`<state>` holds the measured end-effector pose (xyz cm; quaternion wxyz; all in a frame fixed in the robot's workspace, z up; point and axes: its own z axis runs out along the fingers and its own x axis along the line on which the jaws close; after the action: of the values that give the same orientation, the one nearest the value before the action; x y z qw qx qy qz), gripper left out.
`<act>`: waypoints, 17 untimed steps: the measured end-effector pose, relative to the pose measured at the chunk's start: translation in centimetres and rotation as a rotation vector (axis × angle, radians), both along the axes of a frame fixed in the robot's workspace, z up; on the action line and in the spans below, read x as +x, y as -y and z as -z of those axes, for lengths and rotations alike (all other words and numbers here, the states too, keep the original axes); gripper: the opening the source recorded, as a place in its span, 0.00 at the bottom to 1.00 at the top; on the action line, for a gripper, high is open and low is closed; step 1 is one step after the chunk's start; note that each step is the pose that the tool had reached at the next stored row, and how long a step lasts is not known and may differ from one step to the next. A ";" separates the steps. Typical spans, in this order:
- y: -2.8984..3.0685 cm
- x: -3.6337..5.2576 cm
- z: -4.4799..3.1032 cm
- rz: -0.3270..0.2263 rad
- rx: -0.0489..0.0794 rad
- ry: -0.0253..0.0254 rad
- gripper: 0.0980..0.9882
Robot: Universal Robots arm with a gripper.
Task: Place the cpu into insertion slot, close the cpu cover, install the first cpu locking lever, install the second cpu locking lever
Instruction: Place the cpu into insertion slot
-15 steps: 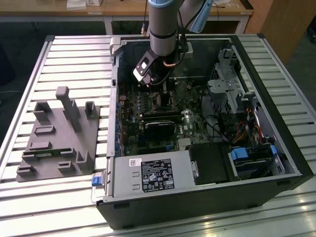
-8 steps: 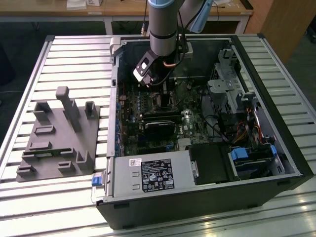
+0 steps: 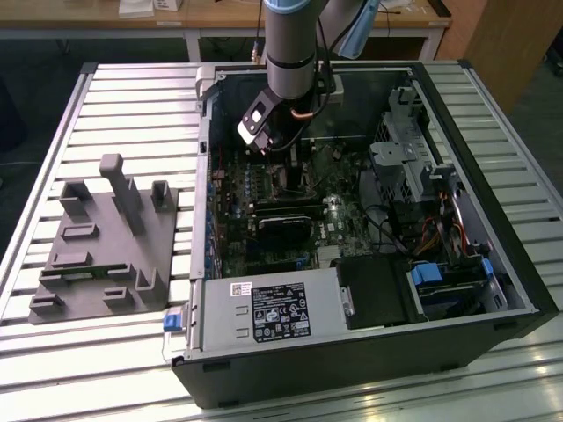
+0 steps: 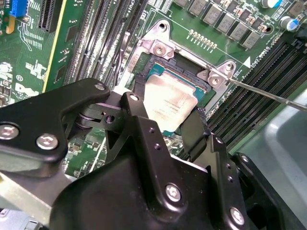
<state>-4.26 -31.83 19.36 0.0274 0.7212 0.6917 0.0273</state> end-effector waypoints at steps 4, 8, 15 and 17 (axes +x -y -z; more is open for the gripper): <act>0.01 0.00 -0.14 -0.002 -0.001 0.0002 0.50; 0.02 -0.02 -0.16 -0.031 -0.001 -0.0002 0.50; 0.02 -0.18 -0.12 -0.055 -0.001 -0.0001 0.50; 0.03 -0.19 -0.10 -0.055 -0.001 -0.0001 0.50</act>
<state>-4.45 -31.85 19.46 0.0269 0.7020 0.7111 0.0277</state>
